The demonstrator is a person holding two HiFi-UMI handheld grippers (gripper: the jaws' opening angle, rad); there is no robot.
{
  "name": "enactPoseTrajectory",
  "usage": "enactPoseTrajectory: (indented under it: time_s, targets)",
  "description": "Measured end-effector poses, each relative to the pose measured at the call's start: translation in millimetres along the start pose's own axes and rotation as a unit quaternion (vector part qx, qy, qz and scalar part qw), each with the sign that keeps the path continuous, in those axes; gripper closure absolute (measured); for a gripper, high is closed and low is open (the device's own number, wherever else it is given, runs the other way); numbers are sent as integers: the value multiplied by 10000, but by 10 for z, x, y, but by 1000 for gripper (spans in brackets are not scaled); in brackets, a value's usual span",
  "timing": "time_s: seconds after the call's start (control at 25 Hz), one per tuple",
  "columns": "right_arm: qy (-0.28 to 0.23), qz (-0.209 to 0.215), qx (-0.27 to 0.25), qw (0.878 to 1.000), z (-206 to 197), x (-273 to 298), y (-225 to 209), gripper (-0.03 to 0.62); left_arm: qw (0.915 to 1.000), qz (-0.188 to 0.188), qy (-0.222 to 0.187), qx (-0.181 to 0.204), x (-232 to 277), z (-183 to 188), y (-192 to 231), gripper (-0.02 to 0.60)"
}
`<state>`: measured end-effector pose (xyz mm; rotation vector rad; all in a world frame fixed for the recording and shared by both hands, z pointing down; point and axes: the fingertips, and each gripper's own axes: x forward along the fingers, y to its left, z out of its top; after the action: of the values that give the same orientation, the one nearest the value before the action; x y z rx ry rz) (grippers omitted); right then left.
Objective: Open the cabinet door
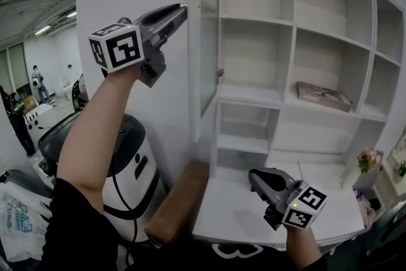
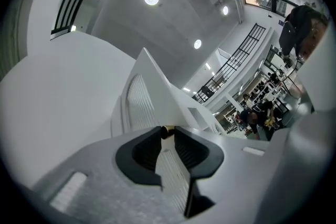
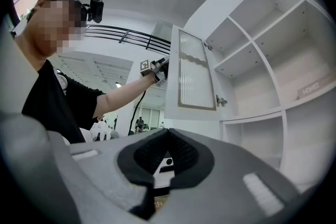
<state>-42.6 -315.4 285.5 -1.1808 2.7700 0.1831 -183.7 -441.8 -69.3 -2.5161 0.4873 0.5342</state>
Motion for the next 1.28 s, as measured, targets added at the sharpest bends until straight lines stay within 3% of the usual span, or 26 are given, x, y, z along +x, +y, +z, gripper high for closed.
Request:
enactPoseTrajectory:
  time_s: [0.36,0.48,0.64,0.88,1.04,1.28]
  targets:
    - [26,235,128,9996,-1,-52,188,594,9977,561,288,232,-78,53,-70,525]
    - [70,296,175,9994,35,-138,217,594,9968,669,352,259,-212,41,-169,467]
    - [220,360,268,9988,12,-294,281,594,9960,716,517,107,-482,-108,-482,457]
    - [455,416,271,9977,-56,-596,411,594,9889,981,1115,-60,-1031,-546,-1340,475]
    - [528,428,324,9972,-110,-798,518,594,9847,866,1356,-662,-1346,-964,-2100,489]
    - [378,570,489,9965,-186,-1035,786,594,9693,507,1829,-1561,-1558,-1651,-3303,541]
